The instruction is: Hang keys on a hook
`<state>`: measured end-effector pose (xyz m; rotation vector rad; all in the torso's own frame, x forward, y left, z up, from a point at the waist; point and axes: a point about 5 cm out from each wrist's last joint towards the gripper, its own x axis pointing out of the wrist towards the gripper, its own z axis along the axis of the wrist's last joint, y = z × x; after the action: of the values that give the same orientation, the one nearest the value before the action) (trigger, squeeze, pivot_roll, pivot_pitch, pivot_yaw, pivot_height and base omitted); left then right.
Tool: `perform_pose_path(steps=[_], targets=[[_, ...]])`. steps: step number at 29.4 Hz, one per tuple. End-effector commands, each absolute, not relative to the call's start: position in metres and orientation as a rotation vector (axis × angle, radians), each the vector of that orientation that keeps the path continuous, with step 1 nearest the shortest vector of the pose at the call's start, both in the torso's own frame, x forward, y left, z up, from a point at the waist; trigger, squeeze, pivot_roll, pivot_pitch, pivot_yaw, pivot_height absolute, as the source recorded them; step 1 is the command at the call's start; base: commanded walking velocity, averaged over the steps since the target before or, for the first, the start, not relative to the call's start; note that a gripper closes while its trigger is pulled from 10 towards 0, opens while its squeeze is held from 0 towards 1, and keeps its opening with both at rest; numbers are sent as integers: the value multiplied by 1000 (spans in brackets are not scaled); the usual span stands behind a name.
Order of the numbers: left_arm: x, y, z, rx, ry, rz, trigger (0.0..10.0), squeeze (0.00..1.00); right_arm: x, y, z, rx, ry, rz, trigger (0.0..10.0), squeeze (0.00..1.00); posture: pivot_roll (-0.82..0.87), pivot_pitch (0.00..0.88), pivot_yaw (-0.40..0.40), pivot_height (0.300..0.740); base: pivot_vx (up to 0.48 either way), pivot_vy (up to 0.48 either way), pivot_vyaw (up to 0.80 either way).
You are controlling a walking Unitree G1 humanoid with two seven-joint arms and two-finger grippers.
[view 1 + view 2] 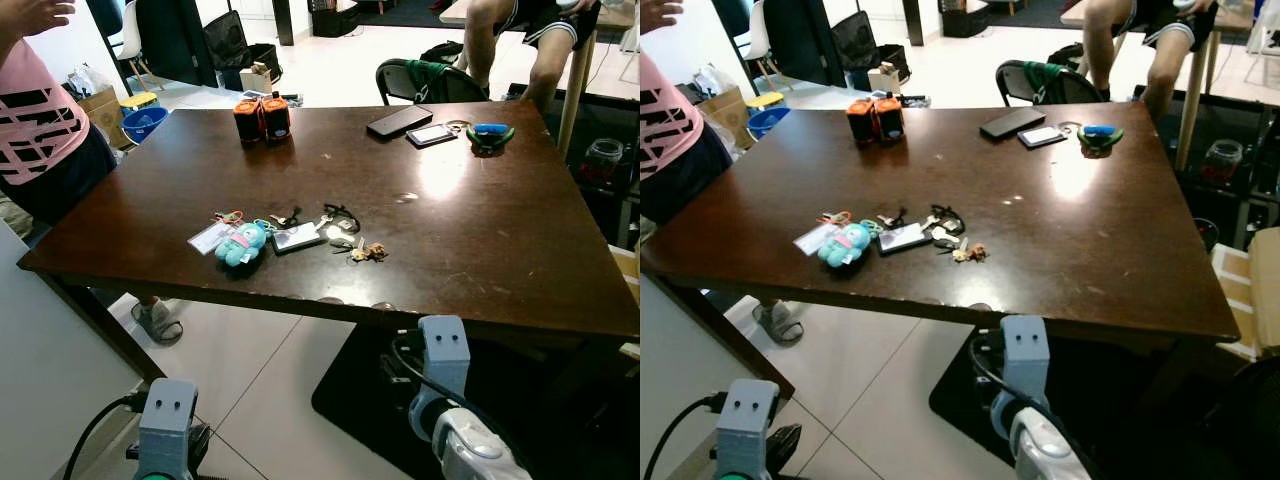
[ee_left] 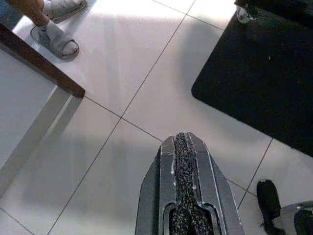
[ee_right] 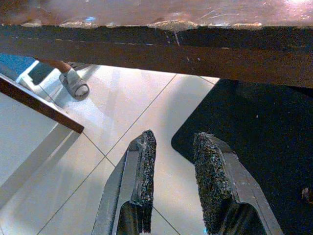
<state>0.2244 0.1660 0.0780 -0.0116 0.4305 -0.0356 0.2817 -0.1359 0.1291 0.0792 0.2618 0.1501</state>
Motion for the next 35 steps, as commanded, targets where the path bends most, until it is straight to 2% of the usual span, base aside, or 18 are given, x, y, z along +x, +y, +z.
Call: perform_pose_path(steps=[1,26,35], targets=[[219,172,71,14,463,-18,10000,0,278,-130,122,94,284,169,10000,0,65,128,234,740,0,0,0],[219,171,69,45,459,-28,10000,0,279,-128,120,88,281,168,10000,0,64,122,231,740,0,0,0],[228,172,69,50,447,-13,10000,0,288,-125,119,86,281,176,10000,0,59,111,224,740,0,0,0]])
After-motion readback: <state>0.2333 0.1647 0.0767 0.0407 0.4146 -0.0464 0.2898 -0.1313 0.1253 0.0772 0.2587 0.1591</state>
